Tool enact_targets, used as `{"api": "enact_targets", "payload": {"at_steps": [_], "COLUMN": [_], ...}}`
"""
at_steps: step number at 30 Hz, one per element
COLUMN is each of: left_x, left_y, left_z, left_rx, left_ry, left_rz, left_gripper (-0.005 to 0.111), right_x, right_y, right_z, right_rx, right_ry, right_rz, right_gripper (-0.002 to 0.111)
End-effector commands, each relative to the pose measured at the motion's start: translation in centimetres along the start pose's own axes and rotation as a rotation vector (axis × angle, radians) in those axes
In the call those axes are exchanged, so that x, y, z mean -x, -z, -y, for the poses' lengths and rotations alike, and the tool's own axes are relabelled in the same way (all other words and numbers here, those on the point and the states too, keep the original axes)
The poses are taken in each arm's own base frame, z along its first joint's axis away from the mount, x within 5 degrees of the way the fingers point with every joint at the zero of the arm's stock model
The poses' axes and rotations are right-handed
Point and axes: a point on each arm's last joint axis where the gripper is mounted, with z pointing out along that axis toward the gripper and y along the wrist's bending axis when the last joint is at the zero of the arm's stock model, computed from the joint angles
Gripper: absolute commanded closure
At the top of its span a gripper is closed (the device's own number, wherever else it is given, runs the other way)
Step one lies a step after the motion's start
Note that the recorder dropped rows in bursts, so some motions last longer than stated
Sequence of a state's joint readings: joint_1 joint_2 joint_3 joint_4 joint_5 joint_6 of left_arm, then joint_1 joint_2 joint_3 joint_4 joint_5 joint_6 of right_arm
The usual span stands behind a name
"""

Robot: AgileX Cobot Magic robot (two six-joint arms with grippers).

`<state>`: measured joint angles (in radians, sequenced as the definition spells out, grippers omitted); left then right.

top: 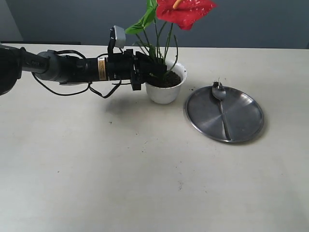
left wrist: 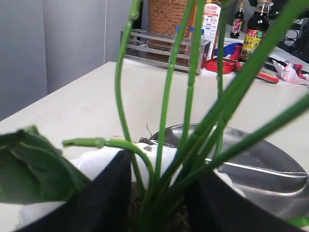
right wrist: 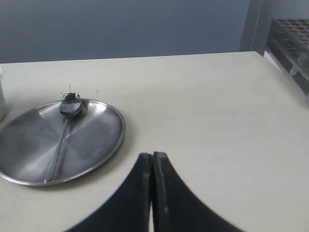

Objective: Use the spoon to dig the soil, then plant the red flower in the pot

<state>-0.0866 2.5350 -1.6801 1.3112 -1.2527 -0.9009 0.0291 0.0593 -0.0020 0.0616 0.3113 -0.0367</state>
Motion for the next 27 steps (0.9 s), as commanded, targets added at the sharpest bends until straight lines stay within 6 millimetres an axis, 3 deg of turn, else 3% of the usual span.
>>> {"api": "enact_targets", "payload": {"at_steps": [1, 14, 21, 27], "left_x": [-2.3, -0.7, -0.1, 0.1], "left_y": [-0.4, -0.4, -0.4, -0.4], "left_z": [0.3, 0.4, 0.4, 0.5], "left_rx": [0.003, 0.001, 0.008, 0.003], "left_ry": [0.029, -0.005, -0.023, -0.021], "left_rz": [-0.093, -0.088, -0.107, -0.094], "left_gripper": [0.069, 0.069, 0.053, 0.051], "right_x": [0.0, 0.0, 0.0, 0.0], "right_y": [0.0, 0.0, 0.0, 0.0], "right_z": [0.0, 0.0, 0.0, 0.0], "right_rx": [-0.006, -0.006, -0.006, -0.006], "right_ry": [0.004, 0.004, 0.004, 0.004], "right_rz": [0.008, 0.008, 0.008, 0.008], "right_gripper": [0.109, 0.109, 0.109, 0.109]}}
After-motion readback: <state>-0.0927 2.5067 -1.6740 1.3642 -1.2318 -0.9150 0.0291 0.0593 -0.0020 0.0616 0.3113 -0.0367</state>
